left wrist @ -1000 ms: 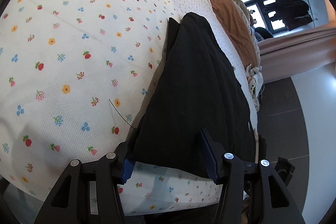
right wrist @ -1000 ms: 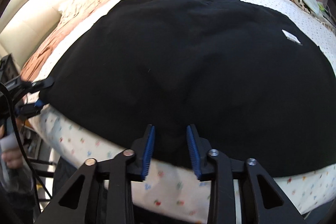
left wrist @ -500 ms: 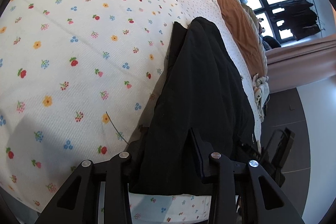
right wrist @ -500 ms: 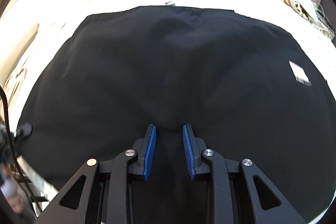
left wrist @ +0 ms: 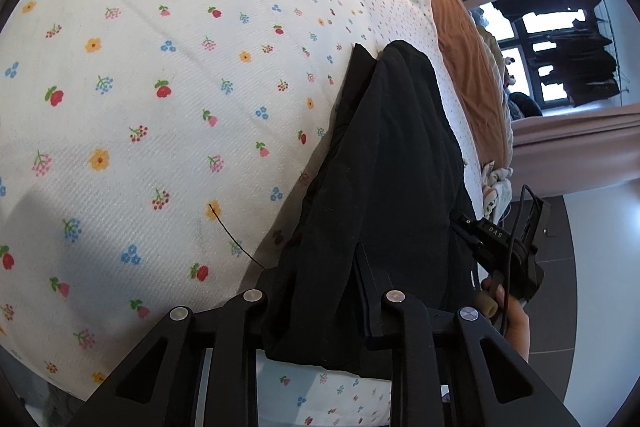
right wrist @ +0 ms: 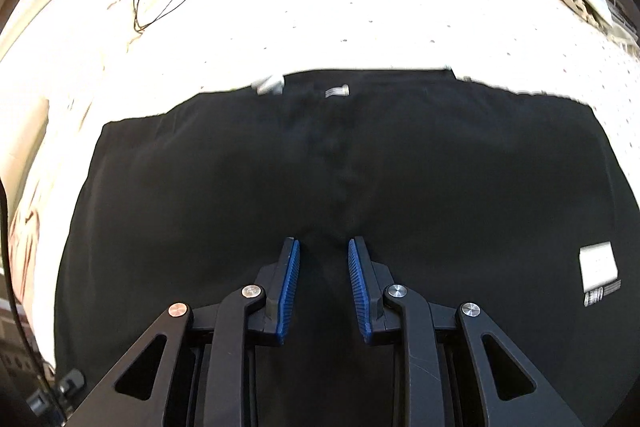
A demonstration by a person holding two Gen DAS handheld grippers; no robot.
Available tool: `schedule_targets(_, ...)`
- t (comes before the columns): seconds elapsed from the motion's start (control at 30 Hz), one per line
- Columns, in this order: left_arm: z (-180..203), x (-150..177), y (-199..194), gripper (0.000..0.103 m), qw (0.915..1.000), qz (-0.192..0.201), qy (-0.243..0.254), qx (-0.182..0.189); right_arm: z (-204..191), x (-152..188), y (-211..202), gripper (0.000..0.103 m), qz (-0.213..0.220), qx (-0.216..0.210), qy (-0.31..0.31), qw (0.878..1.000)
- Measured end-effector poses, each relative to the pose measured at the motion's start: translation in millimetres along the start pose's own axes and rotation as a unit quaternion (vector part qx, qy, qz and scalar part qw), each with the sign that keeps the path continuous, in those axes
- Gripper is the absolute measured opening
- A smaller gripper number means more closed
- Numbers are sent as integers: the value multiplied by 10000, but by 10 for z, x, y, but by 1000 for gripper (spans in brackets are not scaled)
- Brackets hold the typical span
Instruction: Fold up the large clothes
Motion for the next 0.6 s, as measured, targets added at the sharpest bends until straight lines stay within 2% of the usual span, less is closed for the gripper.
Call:
schedule_targets(0.17,-21,15,-6,18,10000,9,-85,36,0,-189,60,25,66,51,-6,10000)
schedule_targets(0.3,49,2,-61,11,9999,-5,-32,118,-8,-113,-11,25,19,40,15,10000)
schedule_targets(0.4,140,-8,-123,10,9998,-2,74,209,-23,48,-121,25,-30,-44,-80,10000)
schedule_targets(0.6,390,-15,-263,9,9986,60,309,413,50,613,-281,25,-229,-243,-280,9991)
Point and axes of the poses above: each gripper's, at about its wrist camera, not at the fingertips, and y roughly the way its jaws point, z to its right, x to its underside, the point moved 3 cm from there along y, roughly the way its jaws point, and after that the axes turned 8 degrees about -z, right-handed, at the moved point
